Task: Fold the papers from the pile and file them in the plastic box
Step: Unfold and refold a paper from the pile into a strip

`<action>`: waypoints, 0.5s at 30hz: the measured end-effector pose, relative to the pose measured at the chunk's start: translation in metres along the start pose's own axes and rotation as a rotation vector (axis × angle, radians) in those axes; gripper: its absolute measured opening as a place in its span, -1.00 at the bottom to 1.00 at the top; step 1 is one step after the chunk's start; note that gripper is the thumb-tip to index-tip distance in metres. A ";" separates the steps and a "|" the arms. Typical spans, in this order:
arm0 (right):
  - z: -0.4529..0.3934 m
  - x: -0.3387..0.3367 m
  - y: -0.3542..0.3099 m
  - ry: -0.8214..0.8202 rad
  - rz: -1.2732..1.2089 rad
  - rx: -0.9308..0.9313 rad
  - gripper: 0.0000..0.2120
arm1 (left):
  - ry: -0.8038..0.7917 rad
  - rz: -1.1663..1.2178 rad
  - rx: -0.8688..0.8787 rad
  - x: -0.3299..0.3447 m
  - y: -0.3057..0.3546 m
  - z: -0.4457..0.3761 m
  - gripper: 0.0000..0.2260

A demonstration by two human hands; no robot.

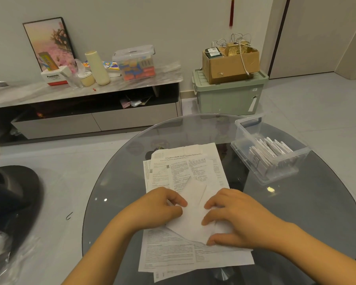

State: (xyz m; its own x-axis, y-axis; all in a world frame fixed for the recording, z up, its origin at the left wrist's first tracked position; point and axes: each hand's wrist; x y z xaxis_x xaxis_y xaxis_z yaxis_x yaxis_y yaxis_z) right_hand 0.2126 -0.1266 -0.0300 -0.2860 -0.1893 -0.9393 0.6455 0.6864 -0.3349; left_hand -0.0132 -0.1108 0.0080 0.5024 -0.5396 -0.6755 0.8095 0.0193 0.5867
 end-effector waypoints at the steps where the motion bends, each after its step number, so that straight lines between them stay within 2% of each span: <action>1: 0.000 0.001 0.000 0.027 -0.016 -0.013 -0.67 | -0.017 -0.006 0.000 0.000 -0.002 -0.001 -0.78; 4: -0.002 0.002 -0.003 0.050 -0.097 0.001 -0.74 | -0.082 0.046 0.022 -0.002 -0.003 0.001 -0.87; 7: -0.005 0.004 -0.005 0.109 -0.230 0.194 -0.77 | -0.144 0.091 0.118 -0.003 -0.003 0.002 -0.55; 8: -0.005 0.005 -0.003 0.134 -0.278 0.240 -0.86 | -0.155 0.087 0.134 -0.003 -0.001 0.004 -0.48; 10: -0.005 0.005 -0.003 0.176 -0.333 0.326 -0.80 | -0.156 0.014 0.089 -0.004 0.000 0.005 -0.40; 12: -0.006 0.006 -0.003 0.195 -0.385 0.395 -0.81 | -0.080 -0.075 0.028 0.000 -0.003 0.003 -0.54; 15: -0.007 0.007 -0.003 0.207 -0.439 0.482 -0.90 | 0.093 -0.039 0.110 0.008 -0.001 -0.005 -0.85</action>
State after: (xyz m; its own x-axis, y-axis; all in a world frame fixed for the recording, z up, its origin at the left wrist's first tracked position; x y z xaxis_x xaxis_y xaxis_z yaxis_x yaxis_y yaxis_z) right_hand 0.2036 -0.1251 -0.0349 -0.6919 -0.2080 -0.6914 0.6681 0.1786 -0.7223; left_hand -0.0080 -0.1109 -0.0001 0.5016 -0.4578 -0.7340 0.7932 -0.0953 0.6015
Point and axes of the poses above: each hand's wrist, its own z-axis away from the middle knuckle, its own x-axis out of the palm, y = z × x, and after that the axes turned 2 degrees about -z, right-handed
